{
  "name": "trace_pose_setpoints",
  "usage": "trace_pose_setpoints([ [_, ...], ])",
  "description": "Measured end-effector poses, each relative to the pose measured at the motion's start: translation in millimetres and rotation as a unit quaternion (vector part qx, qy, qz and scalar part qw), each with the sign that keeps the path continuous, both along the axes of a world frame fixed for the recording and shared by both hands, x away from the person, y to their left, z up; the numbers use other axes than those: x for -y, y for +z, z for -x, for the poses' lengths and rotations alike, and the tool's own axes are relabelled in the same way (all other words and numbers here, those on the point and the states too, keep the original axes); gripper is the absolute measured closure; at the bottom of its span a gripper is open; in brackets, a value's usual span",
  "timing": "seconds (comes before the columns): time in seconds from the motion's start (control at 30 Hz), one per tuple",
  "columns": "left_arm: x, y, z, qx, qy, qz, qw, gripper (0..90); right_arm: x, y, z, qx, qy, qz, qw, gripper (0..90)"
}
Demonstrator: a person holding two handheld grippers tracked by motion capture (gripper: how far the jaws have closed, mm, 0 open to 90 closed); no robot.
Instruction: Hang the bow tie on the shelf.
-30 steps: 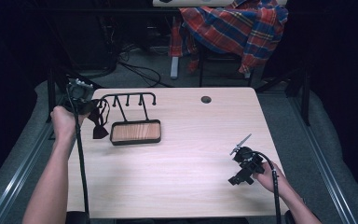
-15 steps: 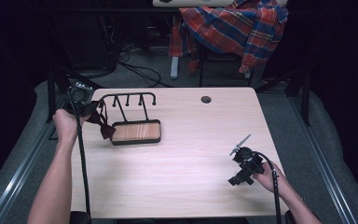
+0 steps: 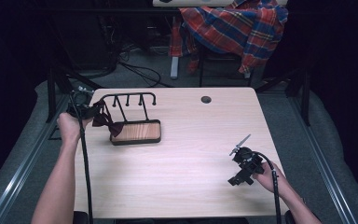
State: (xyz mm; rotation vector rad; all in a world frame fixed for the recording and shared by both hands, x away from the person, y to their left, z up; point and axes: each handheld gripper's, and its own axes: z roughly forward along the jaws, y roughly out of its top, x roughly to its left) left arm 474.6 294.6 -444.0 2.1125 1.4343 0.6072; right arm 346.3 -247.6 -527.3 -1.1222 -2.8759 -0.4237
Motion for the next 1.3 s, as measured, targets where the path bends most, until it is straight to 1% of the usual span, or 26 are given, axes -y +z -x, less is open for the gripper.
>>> trace_pose_setpoints([
  [0.07, 0.6, 0.5, 1.9, 0.0, -0.003, 0.001, 1.0, 84.5, 0.3, 0.3, -0.3, 0.0, 0.0, 0.001, 1.0, 15.9],
  [0.2, -0.4, 0.8, 3.9, -0.002, -0.005, 0.002, 1.0, 78.2, 0.1, 0.3, 0.0, 0.001, -0.001, 0.001, 1.0, 15.8],
  [0.33, -3.1, 0.4, 4.6, -0.008, -0.002, 0.005, 1.0, 72.2, -0.4, 0.5, 0.0, 0.0, 0.001, 0.004, 1.0, 15.8],
  [0.37, -3.8, 0.4, 4.6, -0.012, -0.004, 0.007, 0.9999, 71.1, -0.4, 0.6, 0.0, 0.0, 0.001, 0.004, 1.0, 15.8],
  [0.43, -4.4, 0.7, 4.6, -0.015, -0.003, 0.007, 0.9999, 68.5, -0.1, 0.1, 0.1, 0.0, -0.001, 0.001, 1.0, 15.8],
  [0.57, -4.6, 2.5, 6.0, -0.021, 0.003, 0.001, 0.9998, 56.6, 0.0, 0.1, 0.0, 0.0, -0.001, 0.001, 1.0, 15.8],
  [0.67, -5.2, 5.0, 8.3, -0.022, 0.011, -0.003, 0.9997, 45.1, 0.0, 0.2, -0.1, 0.0, -0.001, 0.0, 1.0, 15.8],
  [0.77, -6.5, 7.7, 11.3, -0.019, 0.013, -0.001, 0.9997, 38.0, -0.1, 0.1, -0.1, 0.0, -0.001, 0.0, 1.0, 15.8],
  [0.87, -8.4, 10.4, 14.4, -0.013, 0.012, 0.006, 0.9998, 33.8, -0.1, 0.3, -0.1, 0.001, 0.0, 0.002, 1.0, 15.8],
  [0.9, -9.2, 11.5, 15.9, -0.014, 0.012, 0.011, 0.9998, 32.2, -0.2, 0.4, 0.0, 0.0, -0.001, 0.0, 1.0, 15.8],
  [1.07, -10.7, 16.9, 22.9, -0.014, 0.006, 0.014, 0.9998, 24.5, -0.3, 0.4, 0.1, 0.001, -0.001, 0.001, 1.0, 15.8],
  [1.1, -10.5, 18.2, 24.7, -0.014, 0.008, 0.015, 0.9998, 23.0, -0.3, 1.0, 0.1, 0.002, 0.0, 0.005, 1.0, 15.8],
  [1.2, -11.1, 22.2, 30.1, -0.013, 0.006, 0.011, 0.9998, 20.2, -0.3, 1.1, 0.3, 0.003, -0.001, 0.005, 1.0, 15.9],
  [1.23, -11.2, 24.1, 33.6, -0.008, 0.009, 0.011, 0.9999, 19.7, -0.3, 0.9, 0.4, 0.003, -0.001, 0.003, 1.0, 15.8],
  [1.3, -11.3, 26.2, 38.3, -0.005, 0.011, 0.013, 0.9998, 18.5, -0.3, 0.6, 0.5, 0.003, -0.001, 0.003, 1.0, 15.8],
])
